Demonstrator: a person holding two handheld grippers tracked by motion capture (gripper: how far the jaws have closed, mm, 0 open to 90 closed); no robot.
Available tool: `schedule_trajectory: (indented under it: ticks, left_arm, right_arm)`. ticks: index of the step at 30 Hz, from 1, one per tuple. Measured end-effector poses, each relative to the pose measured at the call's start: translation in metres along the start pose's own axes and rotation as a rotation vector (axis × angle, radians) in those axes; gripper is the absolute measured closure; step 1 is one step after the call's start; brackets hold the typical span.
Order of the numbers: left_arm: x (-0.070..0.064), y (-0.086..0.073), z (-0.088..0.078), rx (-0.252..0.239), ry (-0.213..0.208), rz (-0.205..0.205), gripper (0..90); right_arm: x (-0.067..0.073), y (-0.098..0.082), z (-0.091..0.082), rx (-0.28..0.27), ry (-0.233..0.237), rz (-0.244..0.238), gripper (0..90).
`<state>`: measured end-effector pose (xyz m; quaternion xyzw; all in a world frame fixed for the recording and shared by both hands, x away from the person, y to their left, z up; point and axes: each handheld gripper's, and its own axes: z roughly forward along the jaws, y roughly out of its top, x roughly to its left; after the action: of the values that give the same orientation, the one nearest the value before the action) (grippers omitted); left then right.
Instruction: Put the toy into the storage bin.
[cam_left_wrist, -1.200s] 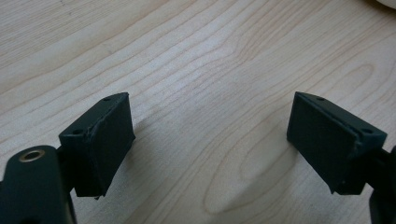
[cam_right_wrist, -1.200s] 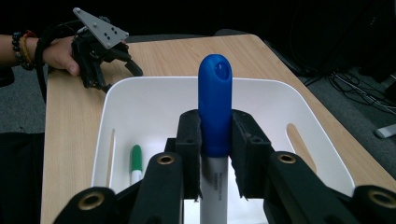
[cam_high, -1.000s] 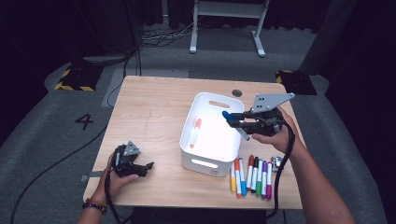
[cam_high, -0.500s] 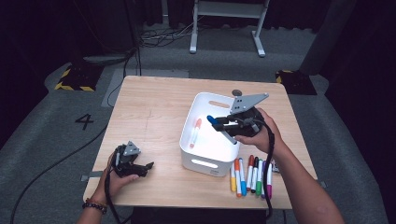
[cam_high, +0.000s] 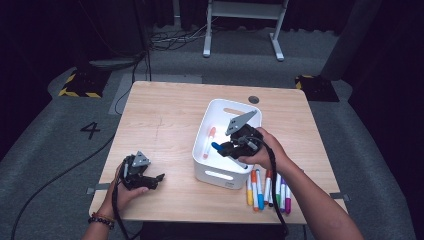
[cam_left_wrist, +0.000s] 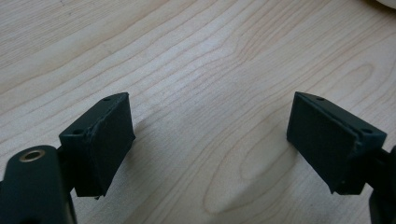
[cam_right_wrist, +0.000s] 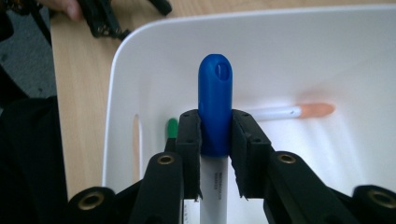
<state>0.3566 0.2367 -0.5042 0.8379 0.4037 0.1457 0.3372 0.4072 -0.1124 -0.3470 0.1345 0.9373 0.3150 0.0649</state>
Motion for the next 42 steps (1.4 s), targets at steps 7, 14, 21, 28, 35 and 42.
schedule_trajectory:
  ticks: [7,14,21,28,35,42]
  left_arm:
    - [0.000,0.000,0.000,0.000,0.000,0.000,14.9]
    - [0.000,0.000,0.000,0.000,0.000,0.000,14.9]
    - [0.000,0.000,0.000,0.000,0.000,0.003,14.9]
    - [0.000,0.000,0.000,-0.002,0.000,0.000,14.9]
    - [0.000,0.000,0.000,-0.001,0.000,-0.001,14.9]
    - [0.000,0.000,0.000,0.001,0.001,0.003,14.8]
  right_arm:
    - [0.001,-0.003,0.023,0.109,0.047,-0.026,74.3]
    - [0.002,-0.004,0.033,0.131,0.057,-0.041,73.8]
    - [0.002,-0.007,0.024,0.090,0.025,-0.003,62.2]
    - [-0.002,-0.022,-0.020,-0.114,-0.044,-0.023,55.8]
    - [-0.018,-0.060,-0.065,-0.228,-0.179,0.076,54.2]
    - [-0.041,-0.102,-0.059,-0.173,-0.302,0.192,52.1]
